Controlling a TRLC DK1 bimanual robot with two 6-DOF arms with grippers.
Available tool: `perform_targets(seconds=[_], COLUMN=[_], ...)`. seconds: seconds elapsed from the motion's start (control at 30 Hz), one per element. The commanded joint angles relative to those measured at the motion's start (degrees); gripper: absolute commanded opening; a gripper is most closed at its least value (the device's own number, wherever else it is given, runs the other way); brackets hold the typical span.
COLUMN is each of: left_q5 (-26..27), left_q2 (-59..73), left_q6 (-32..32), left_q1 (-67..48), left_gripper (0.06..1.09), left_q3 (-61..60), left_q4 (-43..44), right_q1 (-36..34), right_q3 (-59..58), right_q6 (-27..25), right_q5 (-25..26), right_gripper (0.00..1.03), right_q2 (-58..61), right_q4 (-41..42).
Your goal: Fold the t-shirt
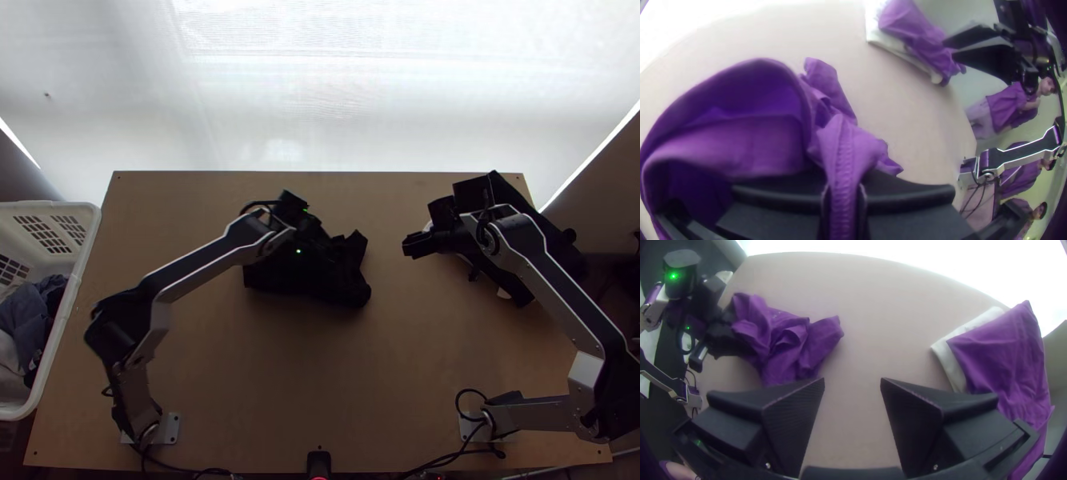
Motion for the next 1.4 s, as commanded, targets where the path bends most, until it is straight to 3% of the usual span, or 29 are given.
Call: perform_targets(seconds=[0.0, 0.03, 0.13, 0.43, 0.63, 0.87, 1.03, 1.17, 1.23, 1.37], left_q5=[6.2, 6.5, 6.7, 6.7, 6.7, 6.6, 5.8, 5.5, 5.4, 5.4], left_q2=[9.5, 10.1, 9.5, -9.7, -14.5, -17.4, -20.3, -21.9, -22.4, -23.2], left_q6=[1.1, 1.3, 1.0, -10.1, -10.5, -3.3, -2.1, -2.1, -2.1, -1.8], left_q1=[-5.0, -5.3, -5.8, 3.4, 11.3, 19.6, 21.5, 21.5, 21.5, 22.3], left_gripper=[0.86, 1.06, 1.04, 1.04, 1.04, 1.04, 1.04, 1.04, 1.04, 1.04], left_q3=[8.7, 9.5, 11.0, 14.1, 12.3, 1.5, -5.1, -7.6, -7.7, -7.7], left_q4=[-1.6, -1.5, -0.8, -0.5, -1.2, -3.5, -3.0, -2.7, -2.7, -2.3], right_q1=[-2.5, -2.7, -2.7, 4.5, 8.5, 13.9, 16.4, 17.5, 17.4, 17.5], right_q3=[-2.8, -3.0, -3.6, -5.3, -1.6, 7.3, 19.7, 31.6, 37.2, 42.7], right_q6=[-0.4, -0.5, -0.4, 1.6, 3.0, 5.6, 15.8, 18.7, 20.9, 22.0], right_q5=[0.0, -0.1, -0.1, -0.1, -0.2, -3.3, -8.1, -10.4, -14.0, -14.3], right_gripper=[0.6, 0.6, 0.6, 0.6, 0.6, 0.6, 0.52, 0.52, 0.44, 0.44], right_q2=[-1.8, -2.1, -2.7, 4.4, 8.0, 15.3, 24.2, 33.0, 37.4, 40.6], right_q4=[0.6, 0.6, 0.7, 9.0, 11.0, 11.9, 6.2, -2.5, -7.0, -11.2])
